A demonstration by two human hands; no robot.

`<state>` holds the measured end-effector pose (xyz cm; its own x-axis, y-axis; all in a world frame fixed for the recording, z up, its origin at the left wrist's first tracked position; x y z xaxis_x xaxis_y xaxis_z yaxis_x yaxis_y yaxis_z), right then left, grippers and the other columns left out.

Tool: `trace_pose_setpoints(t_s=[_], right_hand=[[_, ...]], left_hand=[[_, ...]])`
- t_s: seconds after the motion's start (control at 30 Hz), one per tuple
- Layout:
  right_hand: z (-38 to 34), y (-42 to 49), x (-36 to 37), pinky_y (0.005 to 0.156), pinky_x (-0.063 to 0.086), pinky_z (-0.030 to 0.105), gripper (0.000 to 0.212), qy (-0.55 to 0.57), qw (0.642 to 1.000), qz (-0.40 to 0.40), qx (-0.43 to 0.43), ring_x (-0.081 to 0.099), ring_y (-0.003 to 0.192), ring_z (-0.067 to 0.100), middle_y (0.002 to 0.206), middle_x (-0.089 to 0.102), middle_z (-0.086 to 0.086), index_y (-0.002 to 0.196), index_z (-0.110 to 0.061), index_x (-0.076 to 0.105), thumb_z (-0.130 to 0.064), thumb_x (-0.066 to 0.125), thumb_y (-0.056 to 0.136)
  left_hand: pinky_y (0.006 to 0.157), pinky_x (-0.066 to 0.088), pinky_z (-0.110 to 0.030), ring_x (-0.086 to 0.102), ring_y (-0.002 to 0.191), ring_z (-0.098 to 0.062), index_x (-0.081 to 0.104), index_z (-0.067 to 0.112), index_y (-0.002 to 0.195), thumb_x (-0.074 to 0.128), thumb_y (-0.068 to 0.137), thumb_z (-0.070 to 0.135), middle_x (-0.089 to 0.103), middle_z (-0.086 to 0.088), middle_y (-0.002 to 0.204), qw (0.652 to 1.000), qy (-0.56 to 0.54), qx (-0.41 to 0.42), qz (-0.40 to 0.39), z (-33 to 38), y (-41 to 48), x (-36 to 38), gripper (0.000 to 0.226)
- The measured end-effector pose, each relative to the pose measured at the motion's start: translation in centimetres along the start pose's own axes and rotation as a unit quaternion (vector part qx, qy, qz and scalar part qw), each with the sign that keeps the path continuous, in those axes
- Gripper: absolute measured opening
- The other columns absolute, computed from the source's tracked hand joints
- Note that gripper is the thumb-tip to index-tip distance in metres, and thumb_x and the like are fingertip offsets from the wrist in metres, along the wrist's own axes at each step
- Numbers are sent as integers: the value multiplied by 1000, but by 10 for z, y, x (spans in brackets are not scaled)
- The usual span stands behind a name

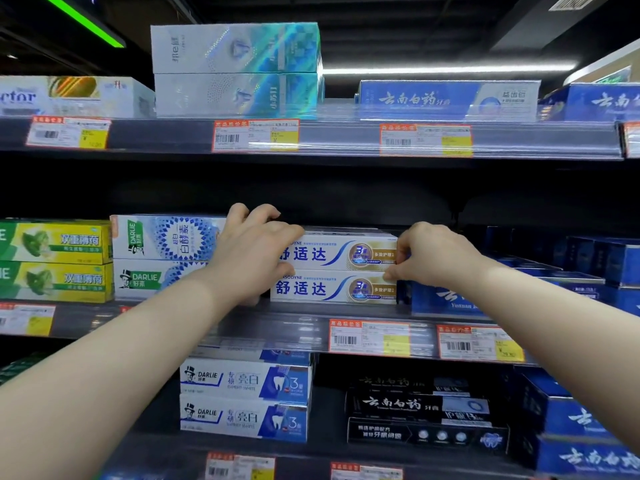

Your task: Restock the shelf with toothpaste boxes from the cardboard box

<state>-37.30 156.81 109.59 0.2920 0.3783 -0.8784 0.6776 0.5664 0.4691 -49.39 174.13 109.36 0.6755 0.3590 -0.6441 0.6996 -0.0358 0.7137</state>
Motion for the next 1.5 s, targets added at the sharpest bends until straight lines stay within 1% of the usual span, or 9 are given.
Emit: trace_pose_setpoints(t_s=[0.3,0.6,0.73,0.87,0.97,1.07,1.13,1.33,1.5], right_hand=[[2,11,8,63,44,31,33,11,999,-16,40,57,77,22,69,55,-5,59,-23,49,-44,73,70],[6,5,5,60,45,28,24,42,997,-36,52,58,72,17,71,60,-4,71,-22,59,-44,68,75],[3,-4,0,72,52,32,34,1,998,-24,53,61,85,22,90,66,-1,93,-19,65,-50,63,78],[-3,-20,-13,82,52,35,44,-14,998,-7,56,60,98,26,115,61,1,114,-23,60,-53,57,81],[-8,-36,-22,89,49,40,46,-29,998,6,55,54,110,28,128,51,3,122,-27,54,-53,54,84],[-10,-57,-26,95,43,41,47,-41,997,39,45,46,119,31,132,48,6,128,-25,49,-47,52,86],[-6,-75,-24,96,39,40,47,-49,996,46,51,43,121,31,132,48,6,130,-24,46,-42,53,87],[24,-142,-11,102,35,44,54,-87,991,20,96,38,127,32,139,43,6,136,-24,37,-42,52,88],[77,-219,-6,100,38,41,56,-116,980,-28,162,42,125,29,135,47,6,136,-22,36,-45,52,87]], left_hand=[[90,10,-35,32,128,-18,49,28,121,63,79,40,59,10,124,1000,7,-19,-7,-2,6,10,45],[93,10,-35,29,129,-18,45,33,129,64,80,36,53,14,133,999,-23,-26,-1,-4,4,9,53],[96,8,-37,25,133,-21,36,32,136,60,83,35,47,9,141,1000,12,-23,-4,0,3,9,58],[107,11,-43,14,140,-24,14,29,145,57,83,44,22,-3,154,998,39,-32,-21,1,-1,8,77],[105,15,-40,23,138,-26,27,25,143,60,82,42,31,-4,151,998,-31,-34,31,2,-13,-5,71],[94,34,-43,52,112,-33,57,15,121,62,77,38,60,-10,119,989,-107,-1,104,15,-32,-14,51],[84,46,-43,59,96,-35,63,10,109,52,74,40,64,-13,103,978,-176,17,113,31,-47,-13,47],[75,49,-35,62,93,-29,63,12,107,47,75,46,65,-8,103,935,-348,63,13,105,-82,13,49],[90,44,-36,52,112,-24,57,18,119,63,82,38,58,0,118,910,-395,90,-88,185,-94,36,42]])
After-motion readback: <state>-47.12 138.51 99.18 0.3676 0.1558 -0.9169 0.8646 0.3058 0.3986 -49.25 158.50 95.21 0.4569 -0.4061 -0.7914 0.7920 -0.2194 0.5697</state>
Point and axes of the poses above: each hand's wrist, its own y-axis towards the middle knuckle, its own x-axis out of the palm, z = x × y, the point moved 6 cm from there along y, towards the middle knuckle
